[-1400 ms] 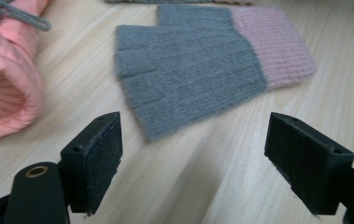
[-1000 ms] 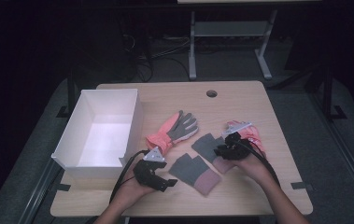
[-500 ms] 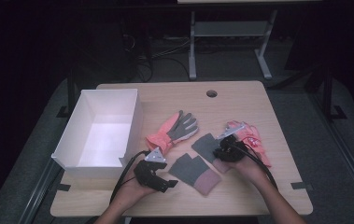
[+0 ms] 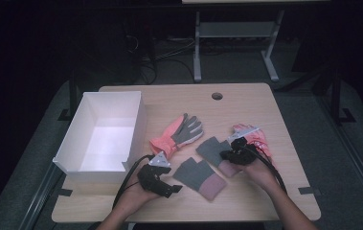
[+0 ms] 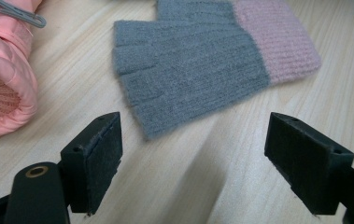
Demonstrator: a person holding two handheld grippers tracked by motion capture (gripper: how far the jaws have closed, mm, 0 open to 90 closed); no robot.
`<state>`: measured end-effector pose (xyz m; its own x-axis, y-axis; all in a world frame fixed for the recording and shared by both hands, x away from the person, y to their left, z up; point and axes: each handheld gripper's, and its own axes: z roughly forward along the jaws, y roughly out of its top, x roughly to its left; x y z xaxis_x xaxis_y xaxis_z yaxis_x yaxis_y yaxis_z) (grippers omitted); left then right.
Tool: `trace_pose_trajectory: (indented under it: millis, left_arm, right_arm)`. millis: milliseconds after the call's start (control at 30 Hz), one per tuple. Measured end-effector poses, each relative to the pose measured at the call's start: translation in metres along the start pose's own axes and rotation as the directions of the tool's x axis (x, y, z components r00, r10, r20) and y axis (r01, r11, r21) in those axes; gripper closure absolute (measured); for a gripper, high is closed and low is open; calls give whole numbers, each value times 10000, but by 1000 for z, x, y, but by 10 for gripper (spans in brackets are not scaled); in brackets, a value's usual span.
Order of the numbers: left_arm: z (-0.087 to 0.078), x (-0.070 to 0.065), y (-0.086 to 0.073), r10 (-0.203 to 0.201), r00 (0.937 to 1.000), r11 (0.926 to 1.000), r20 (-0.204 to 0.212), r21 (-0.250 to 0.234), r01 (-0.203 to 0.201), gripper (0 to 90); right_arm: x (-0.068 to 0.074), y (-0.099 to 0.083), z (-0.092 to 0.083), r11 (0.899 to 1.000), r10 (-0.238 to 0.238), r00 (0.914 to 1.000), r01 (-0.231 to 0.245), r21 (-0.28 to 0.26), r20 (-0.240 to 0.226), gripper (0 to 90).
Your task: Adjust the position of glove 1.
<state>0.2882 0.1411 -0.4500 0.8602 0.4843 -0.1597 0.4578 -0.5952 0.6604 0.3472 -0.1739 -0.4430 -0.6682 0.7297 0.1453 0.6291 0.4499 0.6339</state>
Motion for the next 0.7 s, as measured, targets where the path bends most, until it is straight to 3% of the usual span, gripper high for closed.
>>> trace_pose_trajectory:
  millis: [200,700]
  left_arm:
    - [0,0,0,-56,10000,10000,-8,-46,56,188]
    - [-1,0,0,-44,10000,10000,-85,-86,44,187]
  right_arm:
    - [3,3,-11,9989,162,9991,-179,-441,-385,873]
    - [20,-1,-25,9980,297,9945,-350,-522,-1006,873]
